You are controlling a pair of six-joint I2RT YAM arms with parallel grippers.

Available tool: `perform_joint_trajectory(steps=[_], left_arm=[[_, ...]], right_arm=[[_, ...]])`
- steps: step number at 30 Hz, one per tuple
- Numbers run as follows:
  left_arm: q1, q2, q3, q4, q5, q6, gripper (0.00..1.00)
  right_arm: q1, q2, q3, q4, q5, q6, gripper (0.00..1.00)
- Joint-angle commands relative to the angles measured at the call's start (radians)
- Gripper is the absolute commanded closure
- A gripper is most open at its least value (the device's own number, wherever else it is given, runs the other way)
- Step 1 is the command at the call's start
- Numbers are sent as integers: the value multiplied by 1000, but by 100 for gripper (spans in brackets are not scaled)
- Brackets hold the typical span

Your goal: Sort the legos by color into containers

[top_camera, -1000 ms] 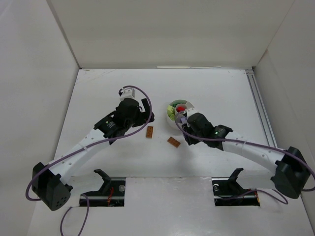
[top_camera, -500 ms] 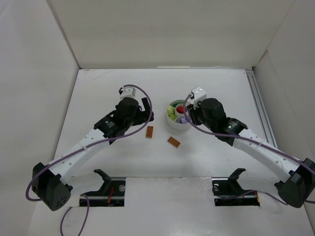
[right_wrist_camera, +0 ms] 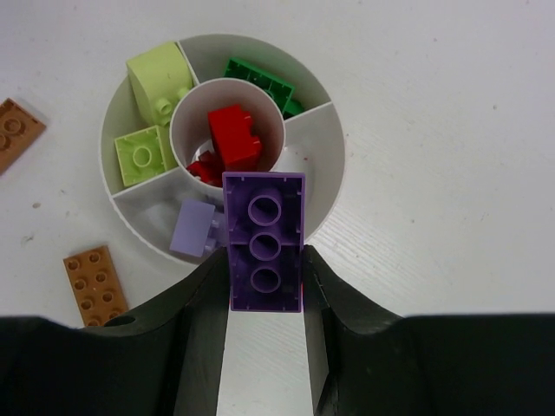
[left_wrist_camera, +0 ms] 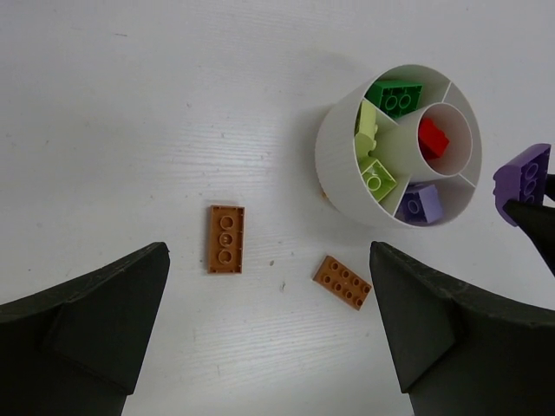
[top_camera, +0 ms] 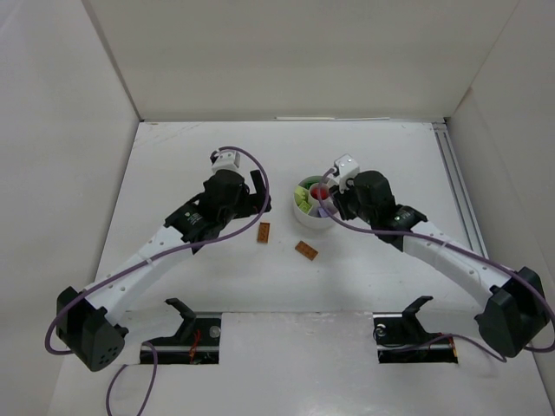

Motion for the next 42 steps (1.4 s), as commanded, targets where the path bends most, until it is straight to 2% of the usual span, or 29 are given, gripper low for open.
perform_joint_trajectory(steps=[1,6,12,20,30,35,42], left_arm=[[7,-7,42,37,-7,25,0],[7,13,51,37,-7,25,0],[7,13,51,27,-7,25,0],[7,4,60,17,-7,25,0],[7,4,79,-3,-16,25,0],[7,-5,79,-3,-16,25,0],[7,-5,88,-3,-16,25,0]], right_arm=[[7,-31,-26,112,-17,-4,82],[7,-41,-115,303,-42,5,79],[-2,27,-115,352,-71,5,79],[-11,47,-178,430,-71,15,72],[-12,56,-210,465,-60,36,55],[-12,47,-239,465,-92,46,37],[-12,38,-249,465,-103,57,37]])
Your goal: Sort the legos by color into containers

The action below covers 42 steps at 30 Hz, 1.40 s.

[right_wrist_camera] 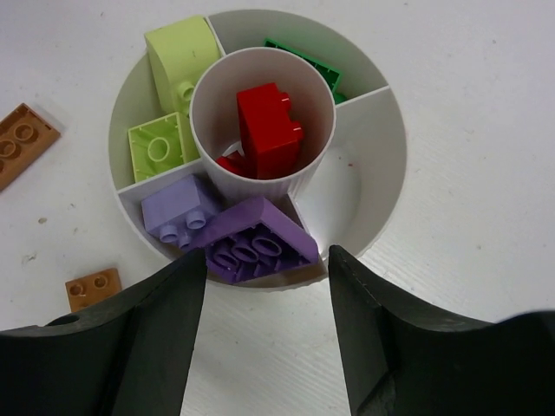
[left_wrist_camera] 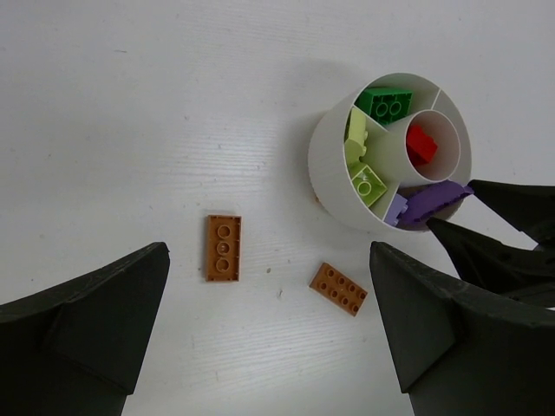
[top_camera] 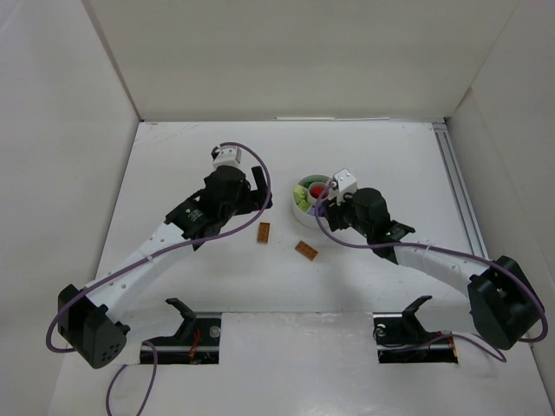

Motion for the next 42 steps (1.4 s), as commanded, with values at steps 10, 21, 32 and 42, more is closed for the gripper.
perform_joint_trajectory(steps=[10,21,32,42], left_arm=[[7,-26,48,12,9,19,0],[7,-26,-48,12,104,-23,0],[27,-35,-236,39,185,-131,0],[104,-72,-325,29,209,-171,0]], right_arm=[[-9,-141,89,-66,-39,16,27],[63,-226,192,-371,-60,4,19],[285,-88,173,-476,-157,-14,20],[314,245,279,-473,-13,27,24]])
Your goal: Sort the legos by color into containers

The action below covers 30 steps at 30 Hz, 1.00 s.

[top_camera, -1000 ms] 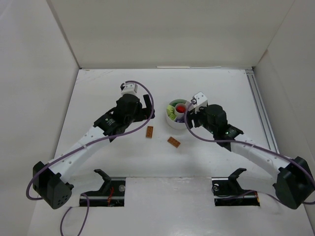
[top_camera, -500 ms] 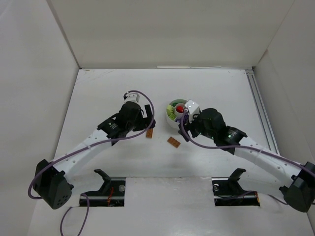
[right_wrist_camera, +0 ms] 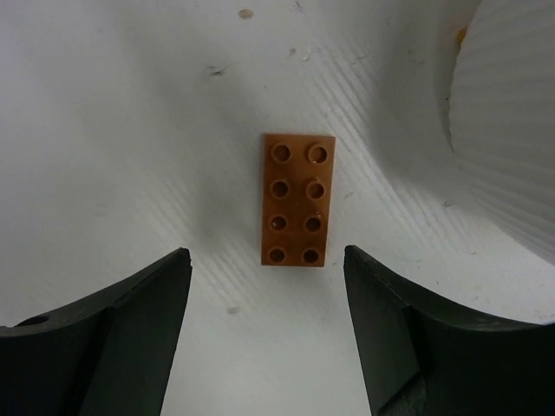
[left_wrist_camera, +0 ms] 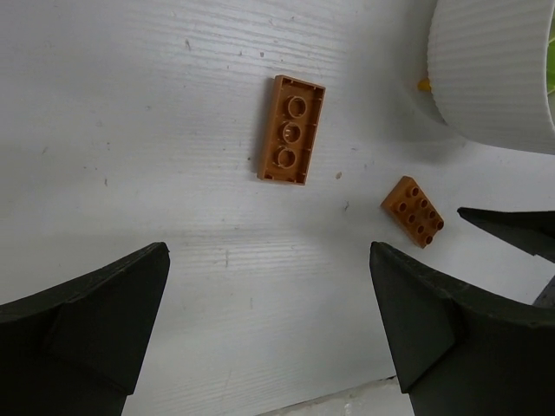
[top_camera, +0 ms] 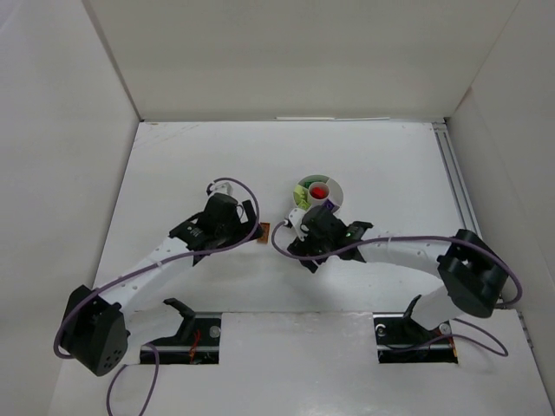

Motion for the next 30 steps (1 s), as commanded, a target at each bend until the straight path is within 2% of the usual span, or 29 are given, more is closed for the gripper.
perform_joint_trajectory(steps=[1,4,8,13,14,16,17,18,21,28,30], left_arm=[[24,-53,-21,12,13,-20,0],[34,-64,-32,12,24,-20,0],[44,-73,-32,3,24,-20,0],[44,-93,-32,-6,24,-20,0],[44,-104,-32,-6,24,-20,0],[44,-113,-32,-17,24,-20,0],[44,-113,-32,-17,24,-20,0],[44,-113,-23,-17,14,-20,0],[44,-122,-14,-26,13,-20,0],[44,-122,6,-15,13,-1,0],[44,-113,6,8,13,10,0]], right_arm=[[19,42,74,12,112,31,24],[20,90,94,49,135,31,25],[20,149,118,49,163,54,34],[20,189,118,49,172,66,38],[20,198,118,49,172,66,44],[29,199,118,58,172,66,48],[29,199,118,58,172,75,60],[41,199,118,58,183,75,66],[50,150,118,58,192,75,83],[50,-144,118,152,137,-12,86],[2,-194,118,161,111,-32,86]])
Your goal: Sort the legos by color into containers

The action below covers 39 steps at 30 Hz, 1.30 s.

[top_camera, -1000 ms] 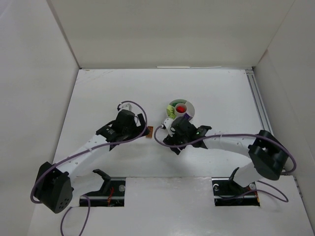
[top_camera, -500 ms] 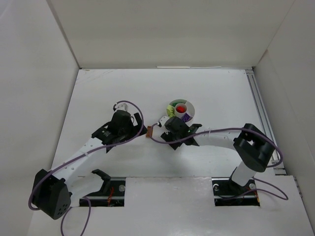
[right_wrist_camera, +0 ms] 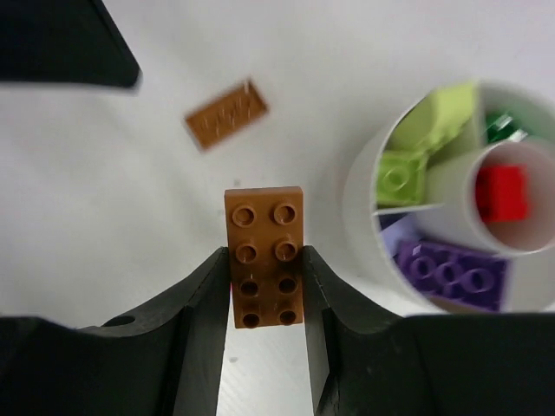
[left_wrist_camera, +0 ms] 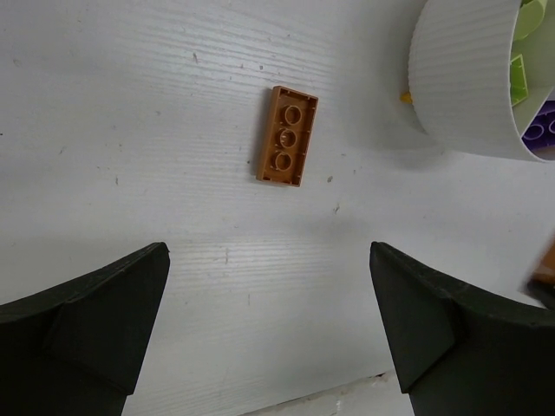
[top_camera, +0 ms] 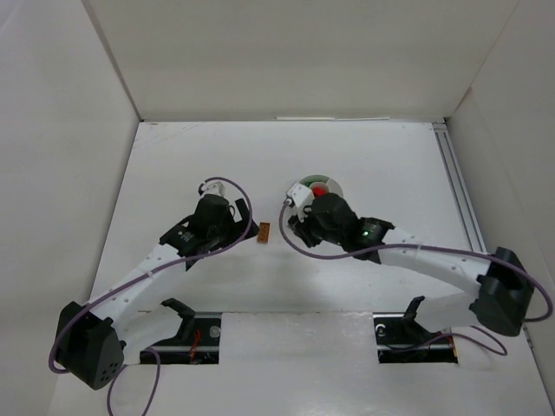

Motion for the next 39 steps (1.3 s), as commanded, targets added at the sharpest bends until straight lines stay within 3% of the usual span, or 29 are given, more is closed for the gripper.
perform_joint_trajectory(steps=[1,3,7,10,20,35,39], left_arm=[[3,6,42,23,6,28,0],[3,26,51,36,17,48,0],[12,91,83,46,26,76,0],[12,143,112,71,45,102,0],[12,320,203,82,54,144,0],[12,364,232,73,63,153,0],[12,364,232,73,63,153,0]], right_arm=[[-63,-127,36,99,-59,-68,86],[-135,-152,36,119,-148,-78,86],[-412,-161,23,173,-349,-67,86],[-508,-128,33,216,-437,-58,86],[-651,24,33,365,-727,-32,82],[-718,145,-11,445,-831,-13,71],[-736,145,-37,466,-842,-13,58]])
